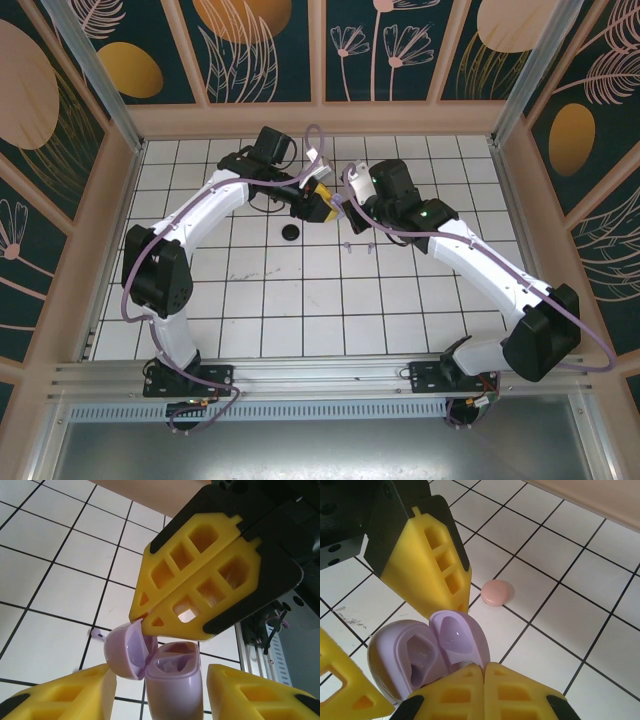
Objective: Insert the wireless bluetooth earbuds into the charging case
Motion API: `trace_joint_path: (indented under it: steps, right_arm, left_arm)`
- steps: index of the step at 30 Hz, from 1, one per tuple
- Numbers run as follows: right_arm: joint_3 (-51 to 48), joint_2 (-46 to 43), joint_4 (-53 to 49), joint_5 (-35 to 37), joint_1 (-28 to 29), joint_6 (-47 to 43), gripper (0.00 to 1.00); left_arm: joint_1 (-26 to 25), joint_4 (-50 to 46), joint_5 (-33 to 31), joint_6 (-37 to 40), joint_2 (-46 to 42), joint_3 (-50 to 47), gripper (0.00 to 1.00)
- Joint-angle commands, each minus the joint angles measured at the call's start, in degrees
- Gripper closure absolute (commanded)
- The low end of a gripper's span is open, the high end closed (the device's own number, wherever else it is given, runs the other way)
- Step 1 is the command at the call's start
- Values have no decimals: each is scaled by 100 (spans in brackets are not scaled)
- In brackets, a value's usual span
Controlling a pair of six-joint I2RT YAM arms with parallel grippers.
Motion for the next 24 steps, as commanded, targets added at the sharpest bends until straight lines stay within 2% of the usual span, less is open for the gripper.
trace_joint_path:
  steps: [1,10,16,22,24]
  right_arm:
    - [159,27,-46,45,64,-15,100]
    - [171,37,-35,36,78,-16,100]
    - [197,53,15,84,79,21,100]
    - [370,80,61,260,70,136,100]
    - [464,63,23,342,20,247,86]
  left_arm:
    - [-14,-39,307,136,82,163,50]
    - [-14,123,472,49,110,146,66]
    - [-14,228,610,-4,106,91,81]
    - [-14,695,684,-230,-27,-238,94]
    - [-14,1126,599,-467,-159,-478,97]
